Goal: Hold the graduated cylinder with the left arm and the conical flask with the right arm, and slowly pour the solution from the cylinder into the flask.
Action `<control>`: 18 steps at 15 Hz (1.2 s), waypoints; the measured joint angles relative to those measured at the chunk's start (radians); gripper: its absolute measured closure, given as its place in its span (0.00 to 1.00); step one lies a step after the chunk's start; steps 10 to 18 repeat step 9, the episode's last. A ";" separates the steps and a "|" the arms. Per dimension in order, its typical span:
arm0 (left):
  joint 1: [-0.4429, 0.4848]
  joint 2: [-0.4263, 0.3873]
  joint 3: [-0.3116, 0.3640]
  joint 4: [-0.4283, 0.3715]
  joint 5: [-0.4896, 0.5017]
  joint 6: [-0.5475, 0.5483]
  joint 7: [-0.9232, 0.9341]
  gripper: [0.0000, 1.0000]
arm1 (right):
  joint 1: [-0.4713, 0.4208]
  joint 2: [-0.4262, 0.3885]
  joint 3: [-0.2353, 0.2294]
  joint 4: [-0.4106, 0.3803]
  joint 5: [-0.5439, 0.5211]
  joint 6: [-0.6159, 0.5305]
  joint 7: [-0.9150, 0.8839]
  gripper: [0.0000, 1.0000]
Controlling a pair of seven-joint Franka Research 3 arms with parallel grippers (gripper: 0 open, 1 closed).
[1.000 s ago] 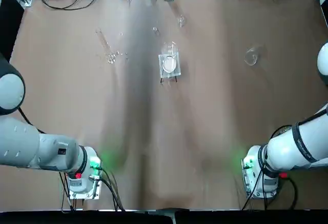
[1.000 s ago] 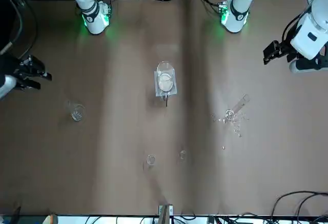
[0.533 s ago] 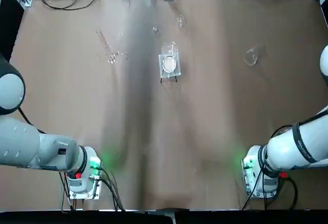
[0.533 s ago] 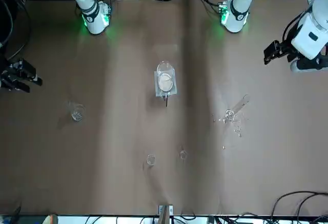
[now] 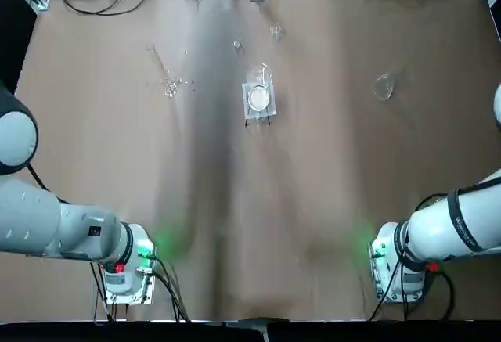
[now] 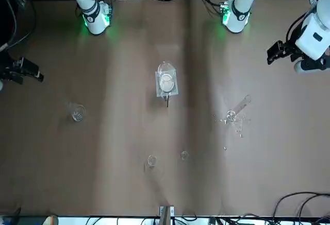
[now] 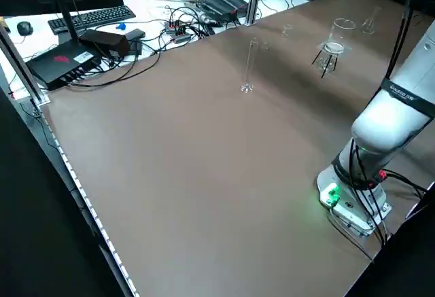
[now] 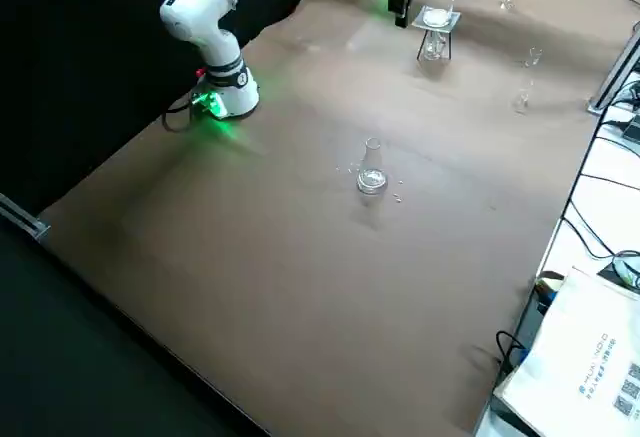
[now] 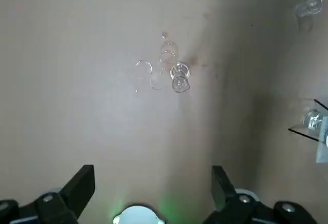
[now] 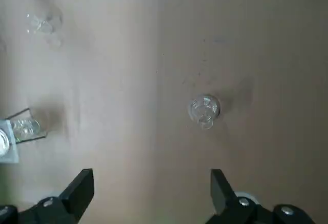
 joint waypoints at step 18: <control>0.000 0.000 0.000 0.000 0.000 -0.007 0.000 0.00 | 0.020 -0.175 0.004 -0.226 -0.066 0.084 -0.032 0.00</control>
